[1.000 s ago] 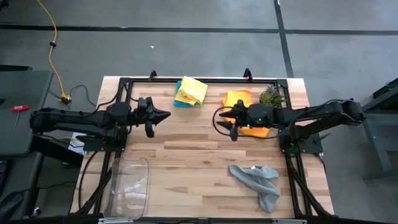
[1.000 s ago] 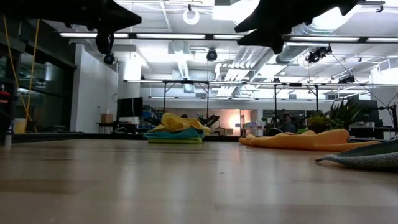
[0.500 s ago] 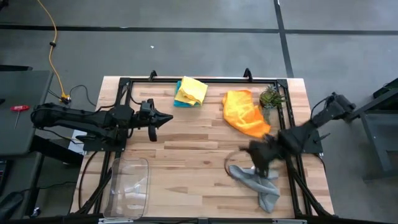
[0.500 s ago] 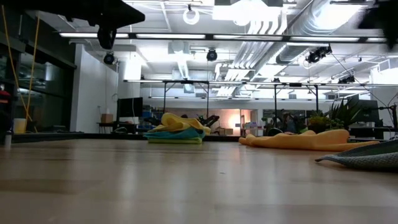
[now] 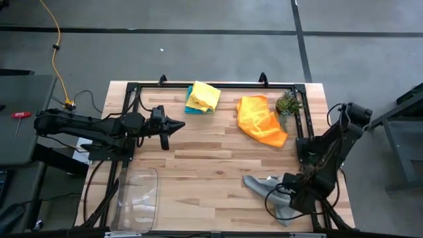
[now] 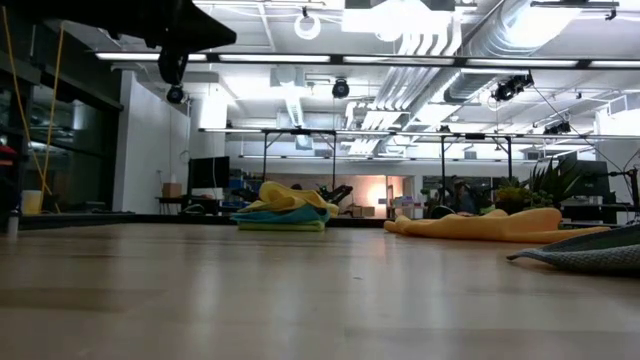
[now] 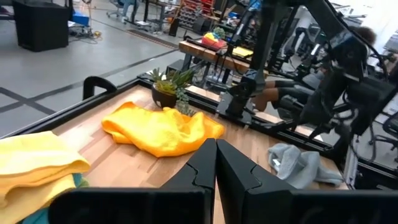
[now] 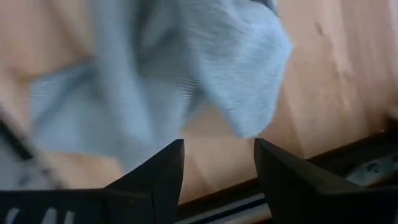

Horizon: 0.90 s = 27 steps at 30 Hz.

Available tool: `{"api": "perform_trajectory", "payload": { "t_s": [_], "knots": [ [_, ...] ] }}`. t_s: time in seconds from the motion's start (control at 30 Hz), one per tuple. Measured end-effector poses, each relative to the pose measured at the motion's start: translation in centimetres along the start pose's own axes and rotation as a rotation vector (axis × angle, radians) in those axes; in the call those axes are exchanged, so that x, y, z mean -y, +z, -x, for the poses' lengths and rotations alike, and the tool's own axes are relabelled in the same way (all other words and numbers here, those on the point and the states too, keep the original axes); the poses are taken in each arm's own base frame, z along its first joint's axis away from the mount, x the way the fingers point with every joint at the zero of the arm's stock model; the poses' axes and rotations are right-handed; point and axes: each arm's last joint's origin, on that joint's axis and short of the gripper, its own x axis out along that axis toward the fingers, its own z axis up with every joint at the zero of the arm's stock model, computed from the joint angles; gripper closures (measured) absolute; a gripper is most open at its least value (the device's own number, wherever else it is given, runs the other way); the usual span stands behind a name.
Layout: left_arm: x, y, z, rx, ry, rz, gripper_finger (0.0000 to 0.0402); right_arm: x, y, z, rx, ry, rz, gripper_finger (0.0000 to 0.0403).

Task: Fold microfiber towels
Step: Fold the gray microfiber towel

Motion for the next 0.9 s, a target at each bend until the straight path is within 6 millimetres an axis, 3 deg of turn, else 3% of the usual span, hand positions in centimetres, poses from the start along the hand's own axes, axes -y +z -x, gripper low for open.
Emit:
{"api": "perform_trajectory", "payload": {
  "t_s": [0.13, 0.47, 0.73, 0.83, 0.9],
  "knots": [
    [0.0, 0.0, 0.0, 0.005, 0.014, 0.000, 0.0401, 0.7, 0.0, -1.8, -0.007, -0.064, -0.024, 0.0218],
    [-0.1, 0.0, 0.0, 0.006, 0.020, 0.000, 0.0401, 2.1, -0.3, -5.1, -0.044, -0.033, -0.031, 0.0218],
    [-0.1, 0.0, 0.0, 0.007, 0.026, 0.000, 0.0401, 3.1, -0.4, -5.8, -0.064, -0.089, -0.038, 0.0220],
    [-0.1, 0.0, 0.0, 0.011, 0.039, -0.001, 0.0401, 3.1, -0.4, -5.8, -0.060, -0.097, -0.039, 0.0252],
    [-0.1, 0.0, 0.0, 0.012, 0.044, -0.015, 0.0401, 3.3, -0.3, -5.7, -0.054, -0.111, -0.069, 0.0302]
  ]
}}
